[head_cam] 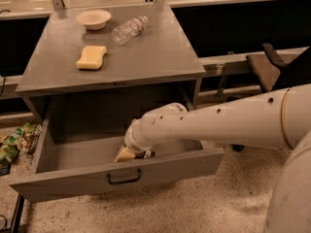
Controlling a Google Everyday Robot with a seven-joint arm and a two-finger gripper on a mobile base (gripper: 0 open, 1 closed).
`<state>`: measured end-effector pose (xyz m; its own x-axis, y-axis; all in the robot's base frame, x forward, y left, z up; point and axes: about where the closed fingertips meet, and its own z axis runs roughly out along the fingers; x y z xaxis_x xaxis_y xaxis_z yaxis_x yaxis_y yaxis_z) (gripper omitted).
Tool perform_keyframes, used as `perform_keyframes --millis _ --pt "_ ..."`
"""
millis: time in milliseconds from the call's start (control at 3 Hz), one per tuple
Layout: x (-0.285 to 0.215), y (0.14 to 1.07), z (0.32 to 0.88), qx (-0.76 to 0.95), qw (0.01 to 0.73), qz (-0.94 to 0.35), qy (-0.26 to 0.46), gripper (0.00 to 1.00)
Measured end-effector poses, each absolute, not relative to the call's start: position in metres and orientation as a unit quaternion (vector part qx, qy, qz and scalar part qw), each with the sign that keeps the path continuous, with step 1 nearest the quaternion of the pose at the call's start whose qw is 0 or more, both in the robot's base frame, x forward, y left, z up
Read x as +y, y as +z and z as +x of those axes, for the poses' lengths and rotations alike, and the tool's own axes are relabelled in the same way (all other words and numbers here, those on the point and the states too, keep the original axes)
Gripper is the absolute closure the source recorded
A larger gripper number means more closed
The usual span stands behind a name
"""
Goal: Pick rxbar chocolate from top drawer and place on counter
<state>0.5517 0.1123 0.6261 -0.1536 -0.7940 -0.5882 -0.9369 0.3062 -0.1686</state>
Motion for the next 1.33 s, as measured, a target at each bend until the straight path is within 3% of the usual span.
perform_keyframes --millis 333,667,1000,1333 --pt "0.117 0.619 0.544 0.755 0.295 -0.57 0.134 0.18" --pt "0.118 0.606 0.537 0.761 0.29 -0.559 0.157 0.25" --pt "0.118 0.6 0.535 0.762 0.291 -0.553 0.172 0.02" --pt "0.117 0.595 0.532 0.762 0.29 -0.549 0.183 0.0"
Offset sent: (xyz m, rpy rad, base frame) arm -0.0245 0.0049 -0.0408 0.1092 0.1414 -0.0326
